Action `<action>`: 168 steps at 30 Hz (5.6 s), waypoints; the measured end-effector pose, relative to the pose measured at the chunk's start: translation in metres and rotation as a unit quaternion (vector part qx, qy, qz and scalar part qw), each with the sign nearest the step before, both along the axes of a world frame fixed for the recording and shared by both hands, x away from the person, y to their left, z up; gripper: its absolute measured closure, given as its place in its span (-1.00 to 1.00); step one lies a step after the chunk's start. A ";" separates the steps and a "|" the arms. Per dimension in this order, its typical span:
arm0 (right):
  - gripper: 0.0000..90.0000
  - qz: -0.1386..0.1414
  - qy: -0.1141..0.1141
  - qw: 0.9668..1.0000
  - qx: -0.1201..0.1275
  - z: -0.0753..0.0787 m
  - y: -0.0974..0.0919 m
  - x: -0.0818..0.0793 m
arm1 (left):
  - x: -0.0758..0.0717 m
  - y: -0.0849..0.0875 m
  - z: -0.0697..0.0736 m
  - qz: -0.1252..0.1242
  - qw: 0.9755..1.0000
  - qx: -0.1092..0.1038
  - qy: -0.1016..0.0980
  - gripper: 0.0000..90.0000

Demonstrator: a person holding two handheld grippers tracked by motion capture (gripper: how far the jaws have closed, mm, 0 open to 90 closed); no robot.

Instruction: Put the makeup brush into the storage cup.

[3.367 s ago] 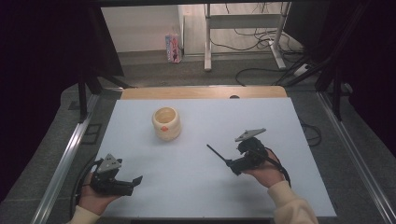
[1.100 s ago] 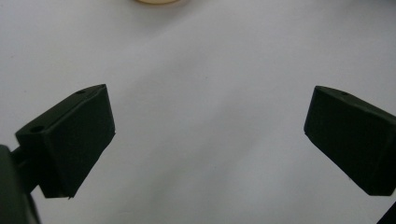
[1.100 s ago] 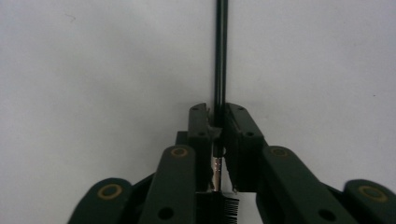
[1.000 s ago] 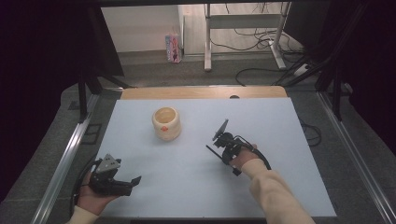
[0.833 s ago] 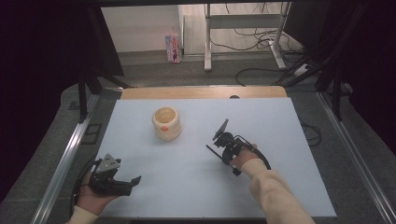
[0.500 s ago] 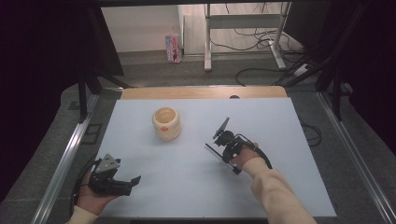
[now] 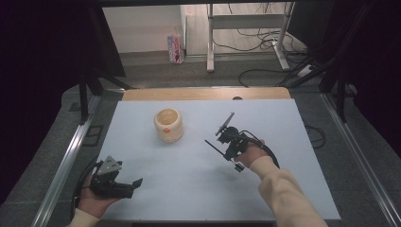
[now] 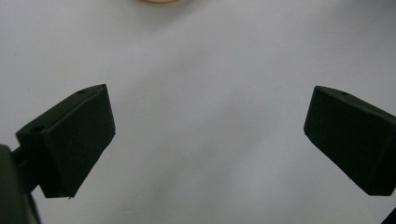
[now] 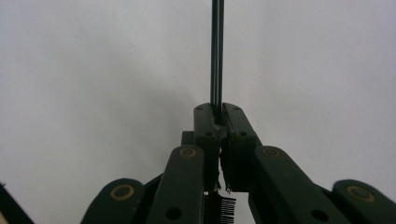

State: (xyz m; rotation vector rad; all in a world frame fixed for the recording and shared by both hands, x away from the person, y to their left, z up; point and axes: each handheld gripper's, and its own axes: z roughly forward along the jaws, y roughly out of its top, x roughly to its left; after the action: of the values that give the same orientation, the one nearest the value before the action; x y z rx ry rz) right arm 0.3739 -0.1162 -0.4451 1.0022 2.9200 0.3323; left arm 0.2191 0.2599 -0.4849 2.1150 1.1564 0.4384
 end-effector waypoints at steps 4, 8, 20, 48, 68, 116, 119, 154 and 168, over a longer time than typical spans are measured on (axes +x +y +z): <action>0.89 0.005 -0.002 1.000 0.005 0.006 -0.002 -0.003 | 0.000 0.000 0.000 0.000 1.000 -0.001 0.000 -0.94; 0.89 0.011 -0.005 1.000 0.015 0.011 -0.005 -0.006 | 0.000 -0.001 0.001 0.000 1.000 -0.004 0.000 -0.93; 0.89 0.018 -0.022 0.999 0.022 0.026 -0.010 -0.013 | 0.000 -0.001 0.004 -0.003 1.000 -0.020 0.003 -0.94; 0.89 0.060 -0.025 0.997 0.030 0.031 0.007 -0.020 | 0.009 -0.041 0.024 -0.045 0.999 0.006 -0.024 -0.92; 0.89 0.080 -0.014 0.996 0.036 0.027 0.020 -0.022 | 0.019 -0.067 0.038 -0.076 0.996 0.013 -0.037 -0.88; 0.89 0.148 0.007 0.988 0.048 0.032 0.038 -0.027 | 0.042 -0.108 0.046 -0.146 0.987 0.032 -0.051 -0.77; 0.89 0.147 0.008 0.988 0.048 0.033 0.038 -0.027 | 0.044 -0.112 0.045 -0.148 0.987 0.034 -0.050 -0.77; 0.89 0.204 0.075 0.974 0.058 0.029 0.051 -0.019 | 0.050 -0.151 0.040 -0.252 0.959 0.109 -0.073 -0.30; 0.89 0.221 0.103 0.968 0.049 0.033 0.056 -0.012 | 0.053 -0.155 0.039 -0.269 0.949 0.140 -0.082 -0.20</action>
State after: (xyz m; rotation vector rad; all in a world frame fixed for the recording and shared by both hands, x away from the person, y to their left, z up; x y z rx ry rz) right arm 0.3614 -0.0600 -0.4121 0.3963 3.3319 0.4091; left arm 0.2719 0.1045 -0.4463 2.4656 0.4058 0.5265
